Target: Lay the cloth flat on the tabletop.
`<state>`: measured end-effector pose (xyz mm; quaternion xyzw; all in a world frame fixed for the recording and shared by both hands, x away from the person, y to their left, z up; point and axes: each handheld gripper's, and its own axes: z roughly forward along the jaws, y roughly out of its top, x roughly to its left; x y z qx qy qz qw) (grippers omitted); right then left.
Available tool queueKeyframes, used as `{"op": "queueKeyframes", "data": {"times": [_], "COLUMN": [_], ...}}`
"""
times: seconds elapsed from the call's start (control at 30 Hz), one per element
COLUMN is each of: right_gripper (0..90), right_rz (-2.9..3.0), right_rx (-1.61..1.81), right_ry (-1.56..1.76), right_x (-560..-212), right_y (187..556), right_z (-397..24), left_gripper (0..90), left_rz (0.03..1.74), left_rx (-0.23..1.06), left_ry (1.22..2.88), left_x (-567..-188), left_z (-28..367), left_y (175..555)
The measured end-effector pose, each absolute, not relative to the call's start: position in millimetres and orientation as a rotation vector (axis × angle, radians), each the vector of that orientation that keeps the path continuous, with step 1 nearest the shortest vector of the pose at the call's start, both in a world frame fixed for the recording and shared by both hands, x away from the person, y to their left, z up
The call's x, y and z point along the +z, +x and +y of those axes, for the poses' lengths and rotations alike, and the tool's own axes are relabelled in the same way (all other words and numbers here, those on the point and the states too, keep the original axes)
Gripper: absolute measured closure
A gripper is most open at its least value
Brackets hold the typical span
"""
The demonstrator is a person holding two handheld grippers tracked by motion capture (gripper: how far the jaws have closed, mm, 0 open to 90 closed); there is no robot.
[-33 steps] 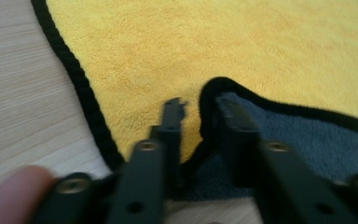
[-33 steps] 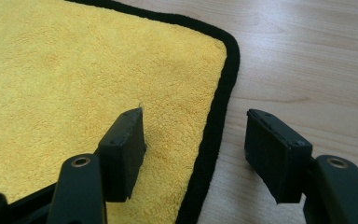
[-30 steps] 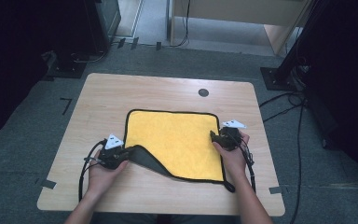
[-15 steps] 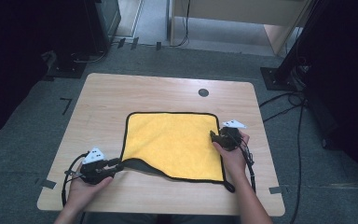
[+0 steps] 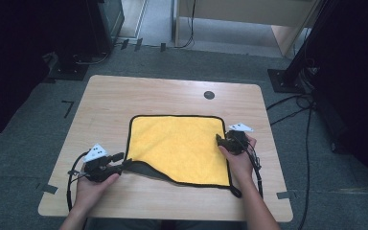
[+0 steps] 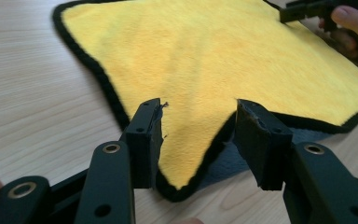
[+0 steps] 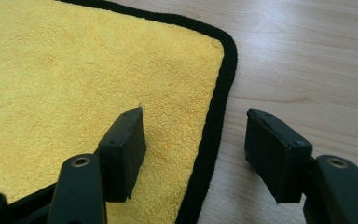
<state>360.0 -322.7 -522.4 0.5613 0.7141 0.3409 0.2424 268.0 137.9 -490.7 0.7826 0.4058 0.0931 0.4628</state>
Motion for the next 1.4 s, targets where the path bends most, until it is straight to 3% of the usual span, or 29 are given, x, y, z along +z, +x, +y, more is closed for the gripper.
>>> {"op": "queueKeyframes", "data": {"times": [0.07, 0.13, 0.2, 0.3, 0.33, 0.5, 0.6, 0.93, 1.4], "right_gripper": [37.6, 37.6, 37.6, 37.5, 37.5, 37.4, 37.4, 37.2, 35.1], "right_rz": [1.950, 1.950, 1.949, 1.950, 1.950, 1.949, 1.947, 1.949, 1.958], "right_rx": [0.931, 0.931, 0.931, 0.930, 0.930, 0.928, 0.929, 0.931, 0.950], "right_ry": [1.536, 1.537, 1.536, 1.533, 1.534, 1.533, 1.529, 1.538, 1.557], "right_x": [-522, -522, -522, -522, -522, -522, -523, -522, -518], "right_y": [360, 360, 360, 360, 360, 360, 360, 360, 364], "right_z": [-323, -323, -323, -323, -323, -322, -322, -323, -327], "left_gripper": [51.6, 58.1, 71.5, 78.4, 77.4, 53.3, 46.5, 41.6, 34.7], "left_rz": [0.972, 0.941, 0.904, 0.850, 0.828, 0.834, 0.905, 0.927, 0.913], "left_rx": [0.235, 0.258, 0.267, 0.235, 0.222, 0.120, 0.169, 0.373, 0.378], "left_ry": [1.964, 2.015, 2.061, 2.078, 2.075, 1.905, 1.858, 2.206, 2.182], "left_x": [-493, -495, -496, -496, -496, -489, -487, -511, -516], "left_z": [133, 131, 133, 143, 147, 166, 166, 132, 141], "left_y": [265, 261, 256, 247, 245, 245, 248, 243, 243]}}
